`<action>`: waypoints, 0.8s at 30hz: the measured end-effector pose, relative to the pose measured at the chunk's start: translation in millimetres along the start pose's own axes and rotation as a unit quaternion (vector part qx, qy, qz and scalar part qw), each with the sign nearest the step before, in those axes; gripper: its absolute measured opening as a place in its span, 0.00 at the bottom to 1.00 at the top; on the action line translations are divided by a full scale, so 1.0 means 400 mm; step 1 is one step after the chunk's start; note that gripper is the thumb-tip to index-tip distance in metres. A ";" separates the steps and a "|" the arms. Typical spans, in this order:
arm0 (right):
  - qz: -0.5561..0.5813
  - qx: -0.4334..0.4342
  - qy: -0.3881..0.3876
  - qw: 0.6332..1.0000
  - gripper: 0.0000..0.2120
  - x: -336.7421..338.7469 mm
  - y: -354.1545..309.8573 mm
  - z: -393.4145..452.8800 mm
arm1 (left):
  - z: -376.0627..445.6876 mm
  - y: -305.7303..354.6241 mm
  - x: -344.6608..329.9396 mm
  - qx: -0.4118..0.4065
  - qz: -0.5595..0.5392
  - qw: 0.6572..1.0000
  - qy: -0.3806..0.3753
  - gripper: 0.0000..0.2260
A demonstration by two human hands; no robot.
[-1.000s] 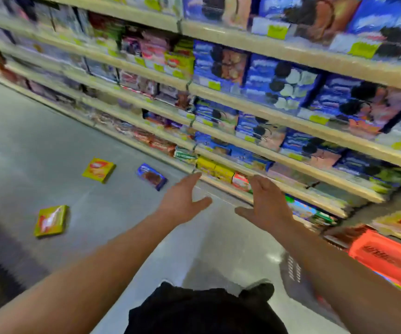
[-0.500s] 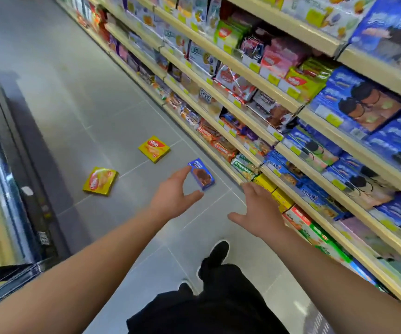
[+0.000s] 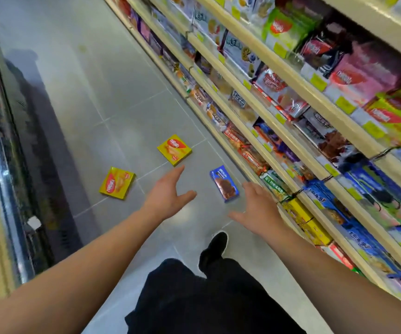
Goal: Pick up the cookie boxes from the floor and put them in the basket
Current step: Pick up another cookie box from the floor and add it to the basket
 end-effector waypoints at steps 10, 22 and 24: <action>0.040 -0.072 -0.024 0.996 0.37 0.056 0.025 0.301 | 0.344 -0.065 0.028 0.000 0.029 0.995 -0.096 0.34; 0.198 -0.263 0.007 0.944 0.38 -0.178 0.113 0.592 | 0.813 -0.203 -0.243 -0.066 0.092 0.959 -0.259 0.34; 0.214 -0.282 0.002 0.935 0.39 -0.246 0.144 0.630 | 0.875 -0.226 -0.321 -0.085 0.114 0.951 -0.276 0.35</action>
Point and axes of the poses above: each hand's wrist, its own z-axis towards the middle knuckle, its own x-axis out of the back of the hand, y = z × x, the point moved 6 cm from there along z, towards the middle knuckle, and after that the axes turned 7 degrees about -y, right-handed, at the moved point
